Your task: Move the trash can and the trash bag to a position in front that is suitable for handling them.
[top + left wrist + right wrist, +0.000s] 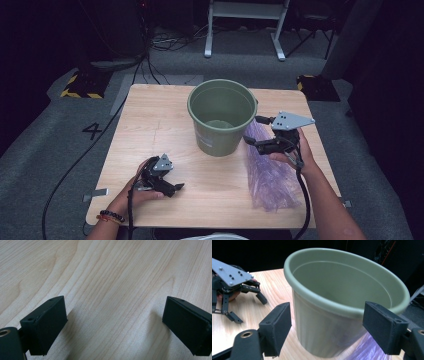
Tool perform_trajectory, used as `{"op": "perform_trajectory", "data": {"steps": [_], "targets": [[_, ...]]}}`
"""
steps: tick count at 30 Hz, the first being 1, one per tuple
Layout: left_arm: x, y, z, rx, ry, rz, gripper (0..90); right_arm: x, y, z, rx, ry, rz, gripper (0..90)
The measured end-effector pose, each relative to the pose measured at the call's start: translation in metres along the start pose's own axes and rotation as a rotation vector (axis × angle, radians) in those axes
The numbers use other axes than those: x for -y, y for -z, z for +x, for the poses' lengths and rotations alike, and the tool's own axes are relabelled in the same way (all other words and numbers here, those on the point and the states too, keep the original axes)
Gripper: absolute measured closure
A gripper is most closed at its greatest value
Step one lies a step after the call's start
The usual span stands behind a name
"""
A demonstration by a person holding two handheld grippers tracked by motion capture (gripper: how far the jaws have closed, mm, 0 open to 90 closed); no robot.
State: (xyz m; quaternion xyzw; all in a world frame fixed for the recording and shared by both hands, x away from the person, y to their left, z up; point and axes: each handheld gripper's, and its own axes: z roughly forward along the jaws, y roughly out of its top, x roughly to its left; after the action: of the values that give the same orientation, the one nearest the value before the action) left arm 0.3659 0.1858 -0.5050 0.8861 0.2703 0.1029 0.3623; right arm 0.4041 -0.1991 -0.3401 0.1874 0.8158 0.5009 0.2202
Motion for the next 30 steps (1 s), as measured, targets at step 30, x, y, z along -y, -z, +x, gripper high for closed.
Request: {"op": "perform_trajectory", "data": {"steps": [30], "targets": [[0.001, 0.001, 0.0, 0.002, -0.003, -0.001, 5.5, -0.023, -0.06, 0.01, -0.11, 0.108, 0.114, 27.7]]}}
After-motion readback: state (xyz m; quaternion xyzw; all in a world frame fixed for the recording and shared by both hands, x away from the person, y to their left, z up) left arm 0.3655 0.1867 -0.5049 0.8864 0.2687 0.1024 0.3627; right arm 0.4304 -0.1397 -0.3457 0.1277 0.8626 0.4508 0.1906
